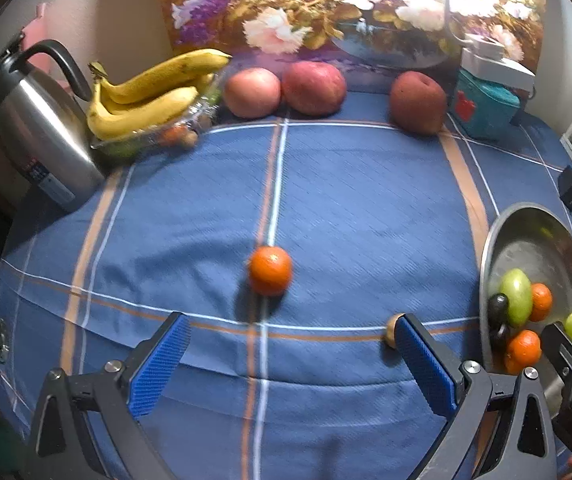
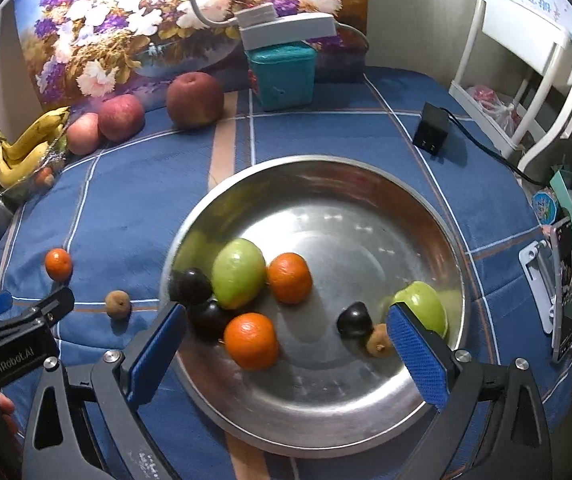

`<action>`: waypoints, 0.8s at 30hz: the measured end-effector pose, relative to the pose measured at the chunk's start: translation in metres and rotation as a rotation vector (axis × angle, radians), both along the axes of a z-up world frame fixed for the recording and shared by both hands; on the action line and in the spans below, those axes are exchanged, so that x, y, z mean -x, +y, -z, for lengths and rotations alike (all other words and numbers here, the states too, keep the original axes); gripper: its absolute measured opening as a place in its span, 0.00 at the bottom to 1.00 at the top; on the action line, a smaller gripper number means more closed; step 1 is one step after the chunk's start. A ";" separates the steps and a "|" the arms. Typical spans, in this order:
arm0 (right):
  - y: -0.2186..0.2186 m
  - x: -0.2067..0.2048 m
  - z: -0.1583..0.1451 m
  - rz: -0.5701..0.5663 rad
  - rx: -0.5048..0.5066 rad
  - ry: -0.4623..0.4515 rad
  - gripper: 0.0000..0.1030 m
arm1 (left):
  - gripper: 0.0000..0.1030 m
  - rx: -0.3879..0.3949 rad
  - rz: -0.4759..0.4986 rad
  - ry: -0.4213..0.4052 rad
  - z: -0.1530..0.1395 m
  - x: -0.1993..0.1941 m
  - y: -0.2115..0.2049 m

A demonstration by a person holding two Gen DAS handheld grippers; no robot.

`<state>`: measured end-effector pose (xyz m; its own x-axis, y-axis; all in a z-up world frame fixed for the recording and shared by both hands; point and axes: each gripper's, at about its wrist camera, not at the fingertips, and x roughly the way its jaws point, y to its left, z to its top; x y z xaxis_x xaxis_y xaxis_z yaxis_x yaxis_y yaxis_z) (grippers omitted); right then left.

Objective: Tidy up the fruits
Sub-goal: 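Grasp the small orange with the left gripper while the right gripper grasps the brown kiwi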

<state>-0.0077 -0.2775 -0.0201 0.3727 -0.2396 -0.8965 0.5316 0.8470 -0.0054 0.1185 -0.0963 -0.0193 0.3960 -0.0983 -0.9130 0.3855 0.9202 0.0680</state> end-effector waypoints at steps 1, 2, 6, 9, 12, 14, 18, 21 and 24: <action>0.002 -0.001 -0.001 -0.004 0.001 -0.004 0.97 | 1.00 -0.003 0.000 -0.003 -0.001 -0.002 0.002; 0.004 -0.003 -0.002 -0.008 0.002 -0.009 0.97 | 1.00 -0.005 -0.001 -0.004 -0.001 -0.005 0.004; 0.017 -0.012 -0.007 -0.037 0.012 -0.023 0.97 | 1.00 -0.010 -0.008 -0.009 -0.003 -0.013 0.013; 0.028 -0.020 -0.011 -0.064 0.027 -0.031 0.97 | 1.00 -0.011 -0.016 -0.020 -0.006 -0.018 0.023; 0.041 -0.029 -0.013 -0.091 0.031 -0.038 0.97 | 1.00 -0.015 -0.033 -0.028 -0.008 -0.025 0.033; 0.049 -0.035 -0.013 -0.109 0.029 -0.040 0.97 | 1.00 -0.013 -0.052 -0.030 -0.009 -0.031 0.041; 0.067 -0.048 -0.014 -0.154 0.022 -0.047 0.97 | 1.00 -0.005 -0.087 -0.029 -0.010 -0.037 0.056; 0.082 -0.057 -0.014 -0.186 0.017 -0.054 0.97 | 1.00 0.003 -0.101 -0.032 -0.012 -0.039 0.065; 0.095 -0.065 -0.012 -0.215 0.010 -0.051 0.97 | 1.00 0.006 -0.110 -0.034 -0.013 -0.043 0.070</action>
<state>0.0571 -0.1823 -0.0085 0.4605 -0.1585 -0.8734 0.3388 0.9408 0.0079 0.1615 -0.0268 -0.0067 0.4354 -0.0574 -0.8984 0.2793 0.9573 0.0742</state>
